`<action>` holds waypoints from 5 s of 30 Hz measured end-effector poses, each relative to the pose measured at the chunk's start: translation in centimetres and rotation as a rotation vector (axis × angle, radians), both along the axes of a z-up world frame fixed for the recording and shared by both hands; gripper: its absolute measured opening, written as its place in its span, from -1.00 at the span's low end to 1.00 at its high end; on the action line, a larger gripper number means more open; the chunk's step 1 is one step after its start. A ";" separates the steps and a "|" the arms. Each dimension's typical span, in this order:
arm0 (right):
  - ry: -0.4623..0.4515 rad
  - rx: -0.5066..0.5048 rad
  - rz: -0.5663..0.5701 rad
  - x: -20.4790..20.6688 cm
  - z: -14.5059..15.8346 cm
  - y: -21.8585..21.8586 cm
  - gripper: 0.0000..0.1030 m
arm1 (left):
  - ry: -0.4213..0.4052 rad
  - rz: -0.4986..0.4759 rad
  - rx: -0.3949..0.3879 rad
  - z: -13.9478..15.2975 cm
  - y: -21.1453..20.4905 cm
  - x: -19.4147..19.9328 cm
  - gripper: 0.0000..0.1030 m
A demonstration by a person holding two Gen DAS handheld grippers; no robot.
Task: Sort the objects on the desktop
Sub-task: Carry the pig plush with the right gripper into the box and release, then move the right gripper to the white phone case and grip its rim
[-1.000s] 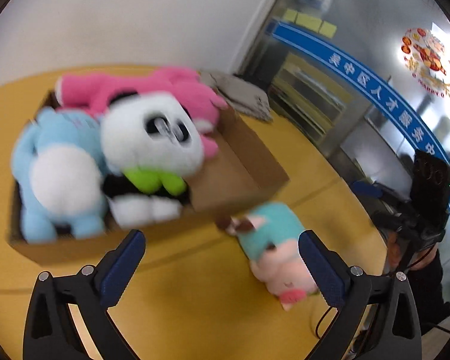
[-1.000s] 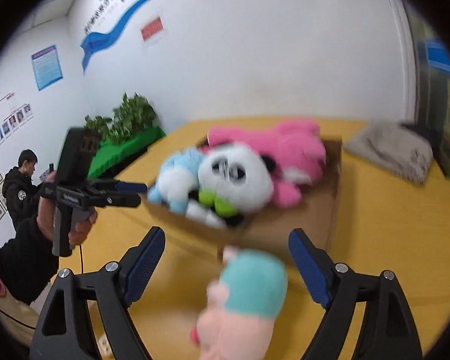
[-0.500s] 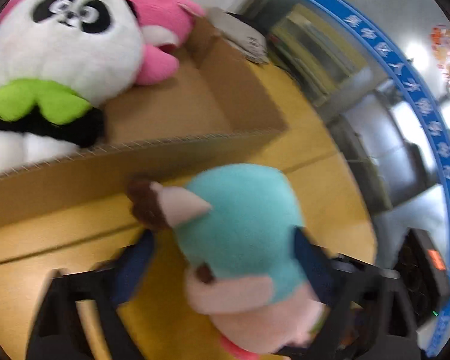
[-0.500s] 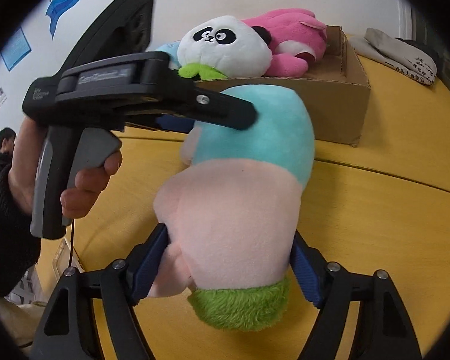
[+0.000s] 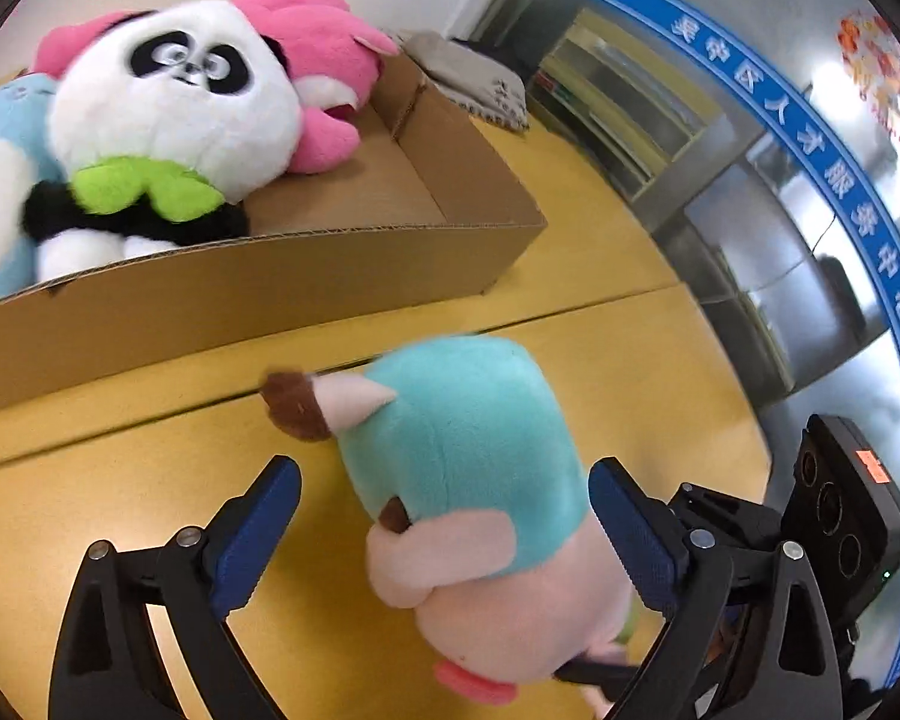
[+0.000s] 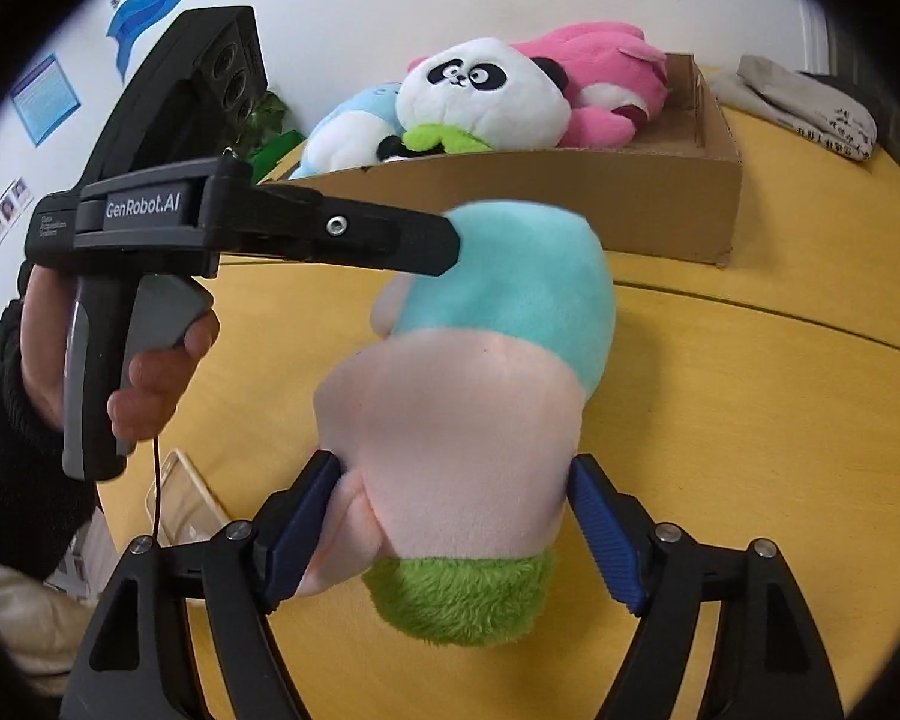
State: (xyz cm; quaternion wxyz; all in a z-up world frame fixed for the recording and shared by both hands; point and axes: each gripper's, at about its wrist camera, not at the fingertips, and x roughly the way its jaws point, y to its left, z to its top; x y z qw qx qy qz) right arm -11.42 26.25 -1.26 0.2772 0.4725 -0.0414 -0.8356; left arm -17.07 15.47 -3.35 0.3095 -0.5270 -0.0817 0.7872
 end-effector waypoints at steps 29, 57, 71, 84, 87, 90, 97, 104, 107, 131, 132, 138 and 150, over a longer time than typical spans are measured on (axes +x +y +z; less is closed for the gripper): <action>0.315 0.022 0.131 -15.0 13.7 1.6 0.28 | 0.221 -0.025 0.313 14.2 -1.3 -14.8 0.68; 0.024 0.155 0.181 -22.9 2.8 0.1 0.26 | 0.127 -0.027 -0.059 5.5 2.7 -24.3 0.23; 0.073 0.202 0.132 -20.1 4.4 1.5 0.50 | 0.231 -0.006 -0.086 8.7 2.3 -22.7 0.28; 0.097 0.019 0.148 -19.2 5.4 1.9 0.50 | 0.146 -0.056 -0.210 5.5 3.7 -24.6 0.33; 0.135 -0.003 0.103 -17.4 7.2 3.1 0.50 | 0.157 -0.034 -0.184 6.8 2.8 -23.7 0.26; 0.189 -0.030 0.074 -14.4 9.4 4.2 0.50 | 0.213 -0.009 -0.088 9.9 0.0 -20.7 0.29; 0.224 -0.109 0.124 -4.5 11.2 2.8 0.53 | 0.351 0.060 0.005 14.8 -11.0 -7.2 0.84; 0.095 -0.127 0.205 5.2 4.0 -3.9 0.53 | 0.266 0.134 -0.089 10.4 -22.7 7.4 0.86; 0.044 -0.155 0.243 8.5 1.2 -7.1 0.53 | 0.161 0.190 -0.063 6.7 -26.2 12.4 0.86; 0.098 0.120 0.080 15.3 -3.2 -12.0 -0.86 | -0.030 0.201 -0.022 -2.7 -24.1 19.4 -0.78; 0.102 0.124 0.069 15.3 -3.2 -11.6 -0.86 | -0.030 0.207 -0.022 -2.7 -23.7 19.3 -0.78; 0.160 0.115 0.016 15.8 -2.1 -10.1 -0.88 | -0.022 0.214 -0.033 -2.4 -22.2 18.1 -0.79; 0.105 0.160 -0.022 15.3 -3.7 -9.7 -0.67 | -0.063 0.255 -0.118 -1.8 -21.2 18.6 -0.77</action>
